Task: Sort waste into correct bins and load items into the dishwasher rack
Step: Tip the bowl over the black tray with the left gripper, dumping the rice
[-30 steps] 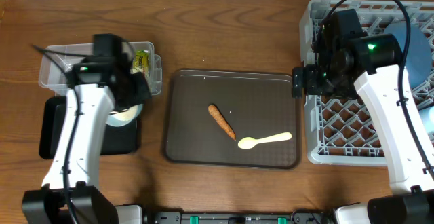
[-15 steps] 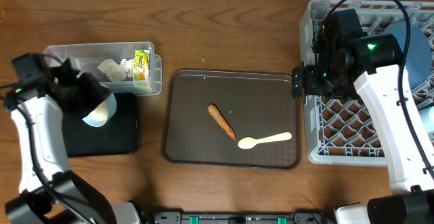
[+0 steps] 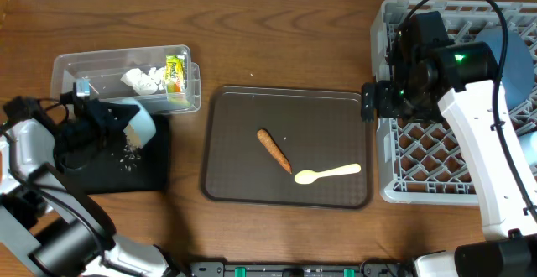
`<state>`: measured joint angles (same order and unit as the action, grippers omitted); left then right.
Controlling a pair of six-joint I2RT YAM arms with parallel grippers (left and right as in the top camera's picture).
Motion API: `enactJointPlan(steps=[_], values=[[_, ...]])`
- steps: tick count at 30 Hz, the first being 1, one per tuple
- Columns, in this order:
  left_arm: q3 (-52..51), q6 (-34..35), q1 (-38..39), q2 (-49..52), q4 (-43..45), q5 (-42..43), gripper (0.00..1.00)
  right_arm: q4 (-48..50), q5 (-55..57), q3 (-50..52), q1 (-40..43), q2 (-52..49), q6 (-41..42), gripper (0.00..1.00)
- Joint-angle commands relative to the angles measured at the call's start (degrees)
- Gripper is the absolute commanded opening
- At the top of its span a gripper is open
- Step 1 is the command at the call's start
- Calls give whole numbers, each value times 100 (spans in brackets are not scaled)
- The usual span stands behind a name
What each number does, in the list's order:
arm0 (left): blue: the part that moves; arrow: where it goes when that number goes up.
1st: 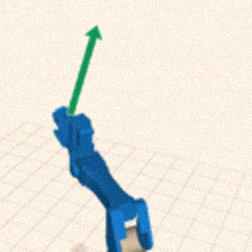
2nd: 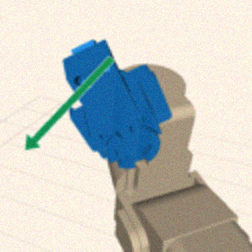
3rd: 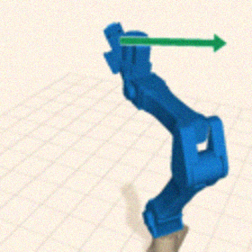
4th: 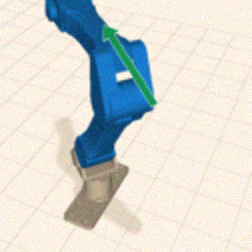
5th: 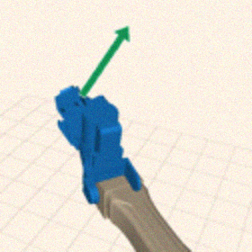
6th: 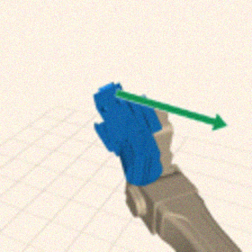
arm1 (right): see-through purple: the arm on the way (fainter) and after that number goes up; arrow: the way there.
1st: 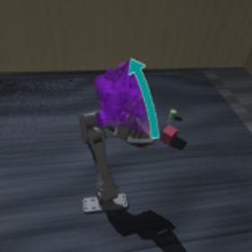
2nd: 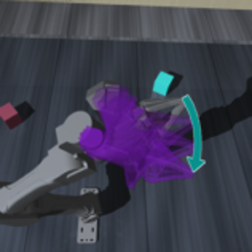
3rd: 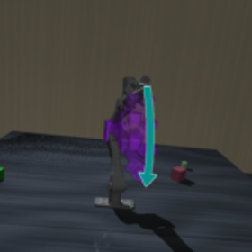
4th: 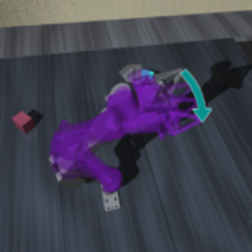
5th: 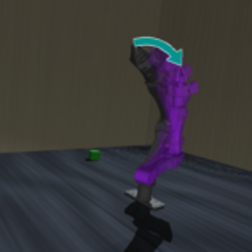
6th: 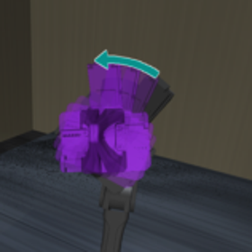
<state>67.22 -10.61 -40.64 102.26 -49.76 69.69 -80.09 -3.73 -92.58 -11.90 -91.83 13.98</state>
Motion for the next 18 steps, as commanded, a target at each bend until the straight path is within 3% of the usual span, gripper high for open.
enactJointPlan(steps=[1, 7, 18], values=[[-264, -688, -275, 306, -68, 1335, 6, 0, 50, -7, 22, -15, -76, 99], [-636, -848, -684, 597, -9, 2033, 6, 7, 50, -7, 22, -15, -76, 99], [-640, -750, -922, 595, -52, 2044, 6, 13, 52, -7, 22, -15, -76, 99]])
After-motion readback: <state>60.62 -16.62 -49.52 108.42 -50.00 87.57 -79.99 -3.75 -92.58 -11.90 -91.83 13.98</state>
